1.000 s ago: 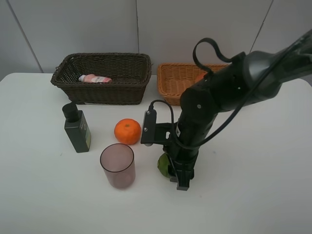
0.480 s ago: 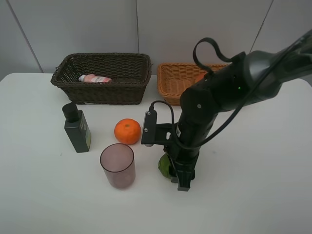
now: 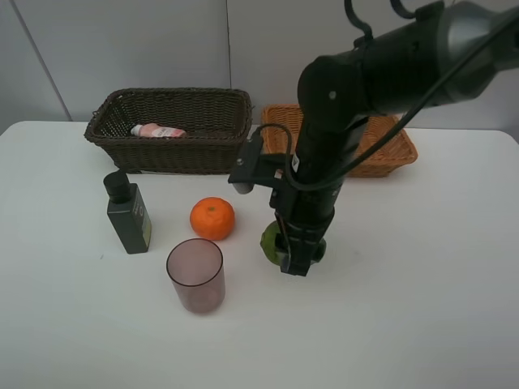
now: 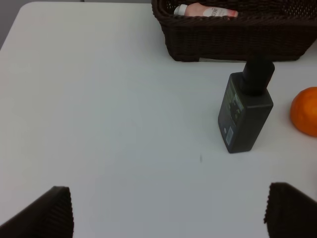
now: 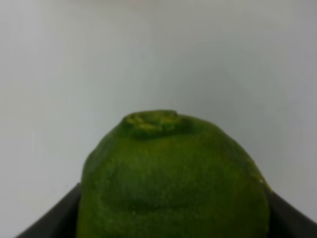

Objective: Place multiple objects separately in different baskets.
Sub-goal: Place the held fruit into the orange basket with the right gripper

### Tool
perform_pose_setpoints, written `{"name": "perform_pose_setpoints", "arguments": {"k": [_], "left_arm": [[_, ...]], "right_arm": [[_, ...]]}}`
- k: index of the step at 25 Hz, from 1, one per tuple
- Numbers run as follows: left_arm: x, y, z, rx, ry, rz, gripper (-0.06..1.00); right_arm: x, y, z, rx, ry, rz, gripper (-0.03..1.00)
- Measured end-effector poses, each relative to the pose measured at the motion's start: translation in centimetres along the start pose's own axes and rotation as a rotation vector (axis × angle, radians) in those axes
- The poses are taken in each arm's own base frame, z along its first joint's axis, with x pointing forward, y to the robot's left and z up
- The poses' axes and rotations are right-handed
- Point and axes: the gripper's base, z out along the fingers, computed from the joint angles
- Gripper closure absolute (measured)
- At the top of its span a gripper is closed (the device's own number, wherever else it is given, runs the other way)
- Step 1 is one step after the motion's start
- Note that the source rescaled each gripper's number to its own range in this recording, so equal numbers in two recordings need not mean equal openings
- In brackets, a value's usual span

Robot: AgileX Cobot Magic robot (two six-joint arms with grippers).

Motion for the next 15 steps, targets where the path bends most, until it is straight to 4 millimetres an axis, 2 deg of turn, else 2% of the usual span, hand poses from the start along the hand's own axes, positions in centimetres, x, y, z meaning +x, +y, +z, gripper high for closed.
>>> {"name": "perform_pose_setpoints", "arguments": {"k": [8,15], "left_arm": [[0.0,0.0,0.0,0.000,0.000,0.000,-0.06],[0.0,0.0,0.0,0.000,0.000,0.000,-0.06]], "right_arm": [[-0.8,-4.0,-4.4,0.021,-0.085,0.445,0.51],[0.6,-8.6,-8.1,0.061,-0.201,0.826,0.51]]}}
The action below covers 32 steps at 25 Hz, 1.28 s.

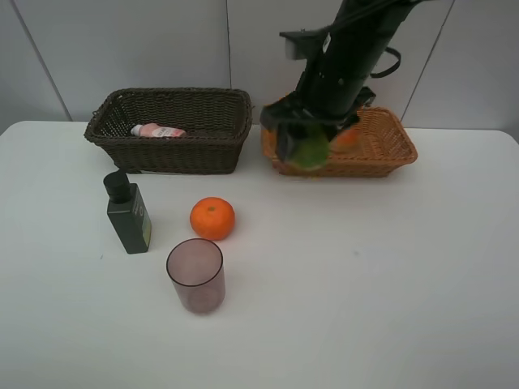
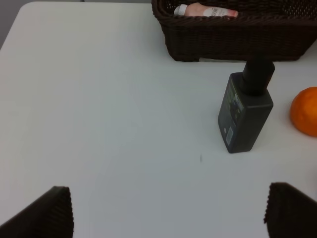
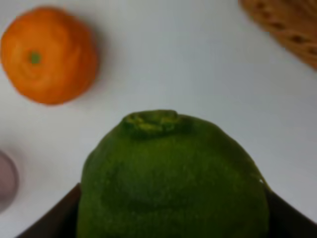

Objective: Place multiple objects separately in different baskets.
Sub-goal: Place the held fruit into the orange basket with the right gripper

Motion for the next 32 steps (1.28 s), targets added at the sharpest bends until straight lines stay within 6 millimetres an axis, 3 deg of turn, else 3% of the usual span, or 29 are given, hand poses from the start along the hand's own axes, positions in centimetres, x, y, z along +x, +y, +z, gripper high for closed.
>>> {"name": "perform_pose_setpoints", "arguments": {"k": [4,12,23,28,32], "left_arm": [[0.0,0.0,0.0,0.000,0.000,0.000,-0.06],[0.0,0.0,0.0,0.000,0.000,0.000,-0.06],[0.0,0.0,0.0,0.000,0.000,0.000,-0.06],[0.0,0.0,0.0,0.000,0.000,0.000,-0.06],[0.0,0.0,0.0,0.000,0.000,0.000,-0.06]], "right_arm": [[-1.6,-3.1,-1.1,0.023,-0.074,0.170,0.51],[-4.6,-8.4,0.2,0.117,-0.220,0.301,0.51],[-7.3,-10.2,7.9,0.104,-0.402,0.345,0.51],[-7.2,-10.5,11.1,0.101,-0.390,0.344,0.51],[-6.9,-10.5,12.4,0.102,-0.360,0.345,0.51]]}}
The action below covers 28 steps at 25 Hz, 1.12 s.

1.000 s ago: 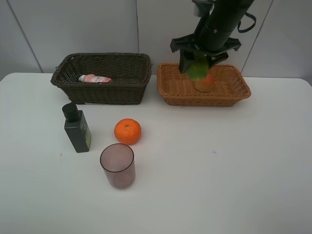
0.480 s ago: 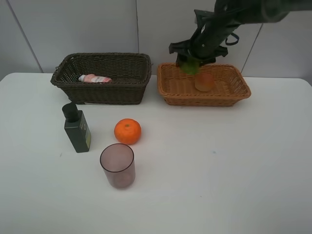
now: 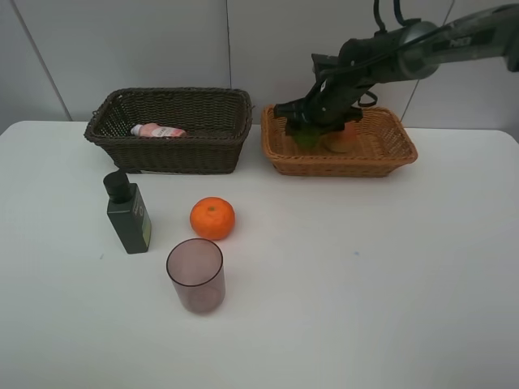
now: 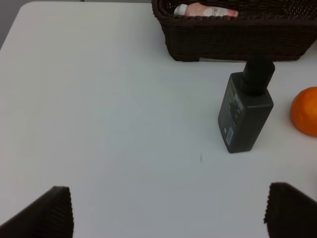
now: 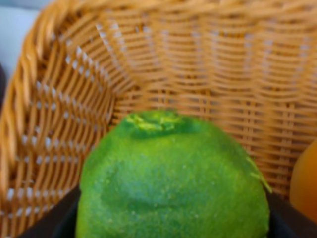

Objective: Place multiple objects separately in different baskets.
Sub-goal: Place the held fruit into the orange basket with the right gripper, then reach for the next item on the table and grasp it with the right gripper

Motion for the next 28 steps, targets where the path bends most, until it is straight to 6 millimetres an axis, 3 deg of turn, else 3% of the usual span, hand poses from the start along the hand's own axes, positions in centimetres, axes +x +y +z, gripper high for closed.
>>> {"name": "perform_pose_setpoints", "arguments": {"k": [8,12,14,21,28], "left_arm": [[0.0,0.0,0.0,0.000,0.000,0.000,-0.06],[0.0,0.0,0.0,0.000,0.000,0.000,-0.06],[0.0,0.0,0.0,0.000,0.000,0.000,-0.06],[0.0,0.0,0.0,0.000,0.000,0.000,-0.06],[0.0,0.0,0.0,0.000,0.000,0.000,-0.06]], "right_arm": [[0.2,-0.1,0.2,0.012,0.008,-0.018,0.48],[0.1,-0.2,0.1,0.020,0.010,-0.031,0.11],[0.1,-0.2,-0.1,0.024,0.017,-0.034,0.01],[-0.7,0.4,-2.9,0.030,0.025,-0.050,-0.03],[0.8,3.9,-5.1,0.023,0.175,-0.140,-0.03]]}}
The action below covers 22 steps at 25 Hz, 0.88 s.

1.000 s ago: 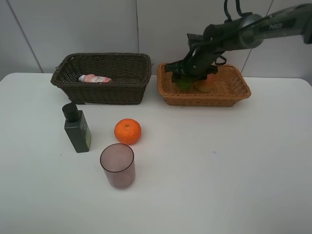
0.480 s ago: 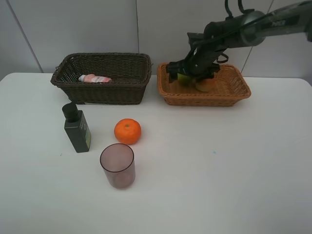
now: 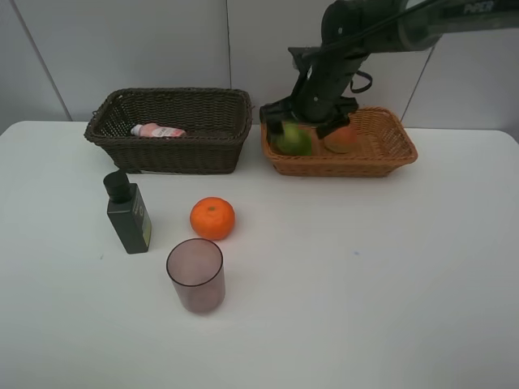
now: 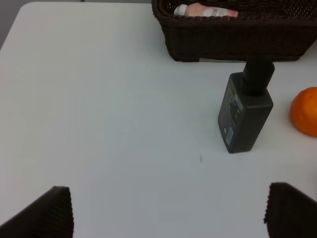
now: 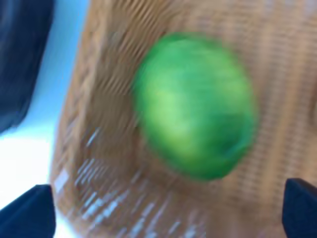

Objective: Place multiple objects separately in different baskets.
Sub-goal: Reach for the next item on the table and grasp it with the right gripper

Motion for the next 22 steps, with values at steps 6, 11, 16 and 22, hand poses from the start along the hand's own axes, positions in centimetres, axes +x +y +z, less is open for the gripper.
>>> {"name": "perform_pose_setpoints", "arguments": {"k": [6,11,16,22], "left_arm": [[0.0,0.0,0.0,0.000,0.000,0.000,-0.06],[0.0,0.0,0.0,0.000,0.000,0.000,-0.06],[0.0,0.0,0.0,0.000,0.000,0.000,-0.06],[0.0,0.0,0.0,0.000,0.000,0.000,-0.06]], "right_arm": [[2.2,4.6,-1.7,-0.065,0.164,-0.179,-0.03],[4.1,7.6,-2.4,-0.091,0.277,-0.333,-0.03],[5.7,11.5,-3.1,-0.118,0.294,-0.450,-0.03],[6.4,15.2,-3.7,-0.162,0.195,-0.492,-0.03]]}}
